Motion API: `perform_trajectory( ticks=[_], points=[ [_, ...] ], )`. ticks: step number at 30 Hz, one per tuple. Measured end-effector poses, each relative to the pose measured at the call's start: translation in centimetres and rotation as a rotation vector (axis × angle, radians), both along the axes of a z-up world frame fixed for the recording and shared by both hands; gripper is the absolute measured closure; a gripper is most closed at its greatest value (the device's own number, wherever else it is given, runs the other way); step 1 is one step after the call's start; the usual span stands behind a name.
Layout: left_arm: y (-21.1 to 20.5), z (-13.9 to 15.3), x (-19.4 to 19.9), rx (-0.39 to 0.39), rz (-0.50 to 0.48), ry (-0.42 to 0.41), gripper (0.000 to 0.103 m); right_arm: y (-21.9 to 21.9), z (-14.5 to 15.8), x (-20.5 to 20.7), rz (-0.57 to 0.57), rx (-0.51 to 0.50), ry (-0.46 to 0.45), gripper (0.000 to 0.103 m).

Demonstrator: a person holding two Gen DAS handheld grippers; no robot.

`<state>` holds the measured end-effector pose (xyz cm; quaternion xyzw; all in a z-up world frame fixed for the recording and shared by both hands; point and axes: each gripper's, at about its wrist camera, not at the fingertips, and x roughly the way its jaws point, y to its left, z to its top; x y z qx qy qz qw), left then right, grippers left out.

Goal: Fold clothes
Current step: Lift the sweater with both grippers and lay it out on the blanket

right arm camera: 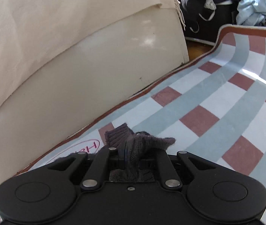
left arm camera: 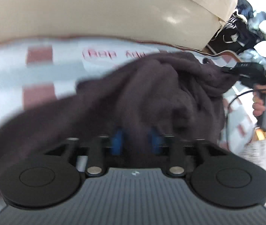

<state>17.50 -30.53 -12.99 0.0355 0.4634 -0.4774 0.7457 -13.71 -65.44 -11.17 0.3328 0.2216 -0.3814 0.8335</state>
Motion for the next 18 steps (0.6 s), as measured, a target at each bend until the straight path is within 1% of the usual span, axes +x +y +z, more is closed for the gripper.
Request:
perform_trajectory(
  ticks=[1,4,6,8,9,10,11,12,14,16,18],
  points=[
    [0.3,-0.2,0.3,-0.021,-0.004,0.047,0.051,0.2,0.1,-0.2,-0.003,0.005,-0.007,0.090],
    [-0.3,-1.1,-0.1,-0.016,0.006,0.058,0.048,0.3,0.0,-1.0,-0.016,0.015,-0.012,0.090],
    [-0.9,-1.4,-0.8,-0.023,0.004,0.084,0.045,0.2,-0.2,-1.4,-0.025,0.027,-0.007,0.090],
    [-1.7,-1.4,-1.0,-0.022,-0.002,0.098,0.037,-0.1,-0.4,-1.5,-0.029,0.036,-0.005,0.090],
    [-2.1,-1.3,-1.0,-0.021,-0.003,0.102,0.027,-0.1,-0.4,-1.4,-0.026,0.034,-0.001,0.090],
    [-2.3,-1.3,-1.1,-0.013,0.011,0.086,0.015,0.0,-0.4,-1.3,-0.021,0.033,0.003,0.090],
    [-2.5,-1.3,-1.1,-0.005,0.024,0.071,0.011,0.1,-0.5,-1.2,-0.012,0.031,0.009,0.090],
    [-2.8,-1.2,-1.2,0.003,0.038,0.055,0.010,0.2,-0.5,-1.1,0.002,0.027,0.016,0.089],
    [-3.2,-1.1,-1.3,0.020,0.066,0.024,0.017,0.7,-0.6,-0.4,0.049,0.003,0.045,0.088],
    [-3.7,-1.0,-1.4,0.036,0.093,-0.007,0.082,1.5,-0.5,0.6,0.081,-0.053,0.096,0.088],
    [-4.2,-0.9,-1.6,0.052,0.121,-0.039,0.085,2.8,0.4,0.9,0.064,-0.173,0.134,0.089]
  ],
)
